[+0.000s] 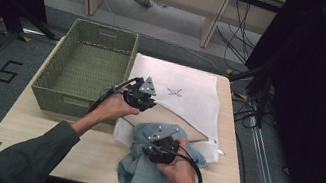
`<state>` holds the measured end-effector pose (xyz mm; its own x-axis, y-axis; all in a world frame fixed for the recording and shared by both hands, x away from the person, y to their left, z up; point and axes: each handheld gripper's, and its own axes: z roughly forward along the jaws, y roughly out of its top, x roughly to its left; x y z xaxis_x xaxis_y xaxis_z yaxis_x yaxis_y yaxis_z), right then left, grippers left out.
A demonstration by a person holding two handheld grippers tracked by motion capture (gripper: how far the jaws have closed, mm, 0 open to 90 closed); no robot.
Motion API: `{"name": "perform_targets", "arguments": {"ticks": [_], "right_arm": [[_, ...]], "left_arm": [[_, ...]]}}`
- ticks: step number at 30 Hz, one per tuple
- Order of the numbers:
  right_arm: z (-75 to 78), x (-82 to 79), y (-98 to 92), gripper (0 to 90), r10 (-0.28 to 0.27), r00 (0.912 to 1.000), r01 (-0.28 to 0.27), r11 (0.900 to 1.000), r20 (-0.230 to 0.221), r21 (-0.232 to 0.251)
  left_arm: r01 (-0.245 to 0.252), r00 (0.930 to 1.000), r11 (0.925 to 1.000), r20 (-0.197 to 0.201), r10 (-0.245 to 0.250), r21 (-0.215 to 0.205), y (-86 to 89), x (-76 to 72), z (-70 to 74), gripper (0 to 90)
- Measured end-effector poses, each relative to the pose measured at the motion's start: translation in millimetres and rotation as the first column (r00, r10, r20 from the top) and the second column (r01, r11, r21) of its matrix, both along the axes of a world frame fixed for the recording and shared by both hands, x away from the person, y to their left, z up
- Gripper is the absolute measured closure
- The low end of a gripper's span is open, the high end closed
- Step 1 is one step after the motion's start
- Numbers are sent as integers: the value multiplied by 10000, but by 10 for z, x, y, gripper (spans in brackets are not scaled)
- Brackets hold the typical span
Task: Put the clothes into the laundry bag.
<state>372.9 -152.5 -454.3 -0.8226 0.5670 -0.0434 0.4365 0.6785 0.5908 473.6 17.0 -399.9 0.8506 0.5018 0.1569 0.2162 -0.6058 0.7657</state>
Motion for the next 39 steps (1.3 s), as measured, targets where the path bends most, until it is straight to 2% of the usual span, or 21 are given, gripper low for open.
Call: {"name": "perform_targets", "arguments": {"ticks": [1, 3, 6, 8, 11, 12, 14, 16, 17, 19, 21, 23, 24, 26, 27, 28, 30, 34, 35, 37, 39], "right_arm": [[48, 13, -13, 800, 43, 10000, -44, 9999, 31, 125], [158, 74, -51, 841, 93, 9962, -138, 9985, 865, 521], [425, 300, -184, 844, -769, 9853, 636, 9939, 1528, 897], [483, 456, -260, 844, -1382, 9748, 1219, 9874, 1752, 1008], [436, 750, -357, 843, -2101, 9638, 1956, 9756, 1640, 1002], [370, 849, -375, 843, -2520, 9539, 2371, 9658, 1632, 1050], [259, 944, -386, 837, -2894, 9420, 2786, 9567, 1700, 848], [183, 973, -403, 805, -3096, 9427, 3023, 9503, 1242, 738], [167, 977, -425, 764, -3104, 9418, 3019, 9499, 1290, 813], [253, 941, -463, 652, -3352, 9361, 3213, 9382, 1065, 1288], [356, 888, -473, 562, -3344, 9385, 3170, 9331, 859, 1699], [460, 794, -466, 497, -2938, 9526, 2749, 9424, 789, 1906], [536, 703, -452, 491, -2532, 9654, 2386, 9542, 625, 1804], [597, 571, -416, 471, -2222, 9698, 1980, 9580, 1003, 2076], [647, 518, -421, 470, -1992, 9766, 1808, 9646, 810, 1922], [678, 438, -403, 461, -1914, 9785, 1723, 9631, 763, 2067], [724, 357, -408, 447, -1570, 9844, 1386, 9701, 795, 1992], [728, 66, -370, 430, -1471, 9868, 1297, 9685, 683, 2126], [714, 35, -386, 424, -1303, 9894, 1159, 9747, 642, 1912], [639, -58, -388, 401, -1411, 9896, 1354, 9791, 272, 1517], [507, -112, -388, 387, -1656, 9857, 1603, 9789, 323, 1268]], "left_arm": [[17, 10000, 10000, -25, -17, -64, -3, -8, 4, 855], [81, 10000, 10000, 14, -81, -31, 3, -11, 17, 856], [70, 10000, 10000, 0, -70, -56, 16, -8, 46, 857], [78, 10000, 9999, 12, -78, -90, 15, -10, 53, 858], [143, 9999, 9998, 12, -142, -104, 3, -20, 52, 858], [86, 10000, 9999, -49, -86, -129, -3, -26, 48, 858], [233, 9997, 9997, 32, -233, 40, -5, -17, 40, 859], [213, 9998, 9998, -37, -213, 67, -4, -15, 25, 858], [156, 9999, 9999, -60, -156, -1, -1, -12, 22, 858], [96, 9998, 9999, -163, -98, -132, 5, -9, 23, 857], [126, 9999, 9999, -112, -127, -63, 21, -1, 33, 857], [93, 9999, 9999, -137, -94, -117, 37, 8, 41, 857], [-7, 9997, 9998, -248, 2, -211, 38, 4, 37, 856], [51, 9998, 9998, -206, -55, -180, 44, 8, 38, 856], [6, 9997, 9998, -248, -11, -186, 41, 3, 38, 856], [-14, 9997, 9999, -252, 10, -172, 40, 2, 39, 856], [72, 9999, 9999, -146, -74, -93, 37, 5, 40, 855], [36, 9997, 9999, -254, -40, -156, 39, 7, 36, 855], [95, 9997, 9999, -216, -98, -124, 39, 11, 34, 855], [86, 9997, 9999, -216, -88, -108, 36, 5, 29, 855], [69, 9998, 9999, -196, -71, -89, 33, 3, 35, 855]]}}
